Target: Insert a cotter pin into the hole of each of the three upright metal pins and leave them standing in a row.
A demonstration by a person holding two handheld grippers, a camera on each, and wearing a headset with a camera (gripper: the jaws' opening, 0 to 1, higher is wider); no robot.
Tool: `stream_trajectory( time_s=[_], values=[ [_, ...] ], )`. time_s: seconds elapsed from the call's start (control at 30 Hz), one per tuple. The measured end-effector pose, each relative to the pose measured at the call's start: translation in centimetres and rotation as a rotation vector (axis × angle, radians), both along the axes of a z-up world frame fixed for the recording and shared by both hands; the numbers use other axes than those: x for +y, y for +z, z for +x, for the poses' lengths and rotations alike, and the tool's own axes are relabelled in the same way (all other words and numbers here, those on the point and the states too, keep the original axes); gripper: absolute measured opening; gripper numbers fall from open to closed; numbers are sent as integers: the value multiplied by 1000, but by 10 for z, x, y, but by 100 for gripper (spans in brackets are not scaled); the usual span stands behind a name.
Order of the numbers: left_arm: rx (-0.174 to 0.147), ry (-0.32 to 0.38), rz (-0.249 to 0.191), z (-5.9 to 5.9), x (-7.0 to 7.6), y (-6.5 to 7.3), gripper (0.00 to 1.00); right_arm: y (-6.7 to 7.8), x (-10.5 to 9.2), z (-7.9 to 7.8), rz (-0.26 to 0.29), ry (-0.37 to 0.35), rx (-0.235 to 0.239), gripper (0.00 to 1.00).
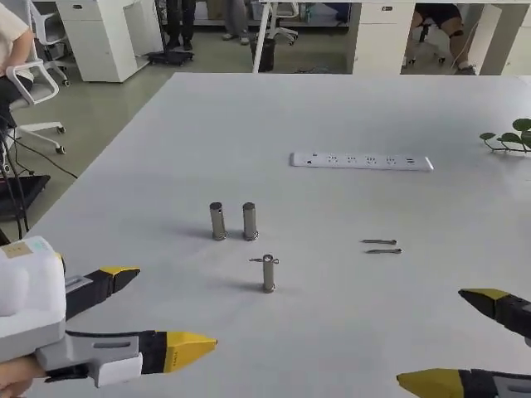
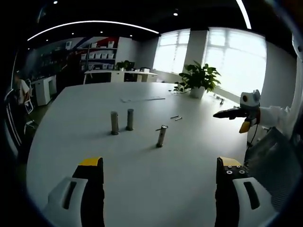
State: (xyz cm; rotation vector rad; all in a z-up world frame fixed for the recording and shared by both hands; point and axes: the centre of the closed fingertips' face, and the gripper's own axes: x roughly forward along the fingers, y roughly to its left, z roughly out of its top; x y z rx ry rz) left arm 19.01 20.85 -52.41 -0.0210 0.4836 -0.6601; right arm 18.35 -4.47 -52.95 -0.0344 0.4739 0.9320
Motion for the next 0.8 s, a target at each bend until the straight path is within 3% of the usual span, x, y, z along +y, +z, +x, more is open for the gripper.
stream_trajectory(
  time_s=[0.1,0.2,0.33,0.57,0.8],
  values=[
    [-12,-8,13,9,3,3,99,1,2,1,0,-1,-8,98],
    [-31,-53,94,23,10,4,98,3,3,1,3,-6,-11,98],
    [-33,-92,130,40,15,9,94,2,4,-2,-6,-6,-10,97],
    [-38,-130,144,73,19,7,92,-1,2,-1,-13,-35,2,97],
    [-22,-110,150,107,19,-13,83,1,-4,2,-34,-58,1,96]
  ],
)
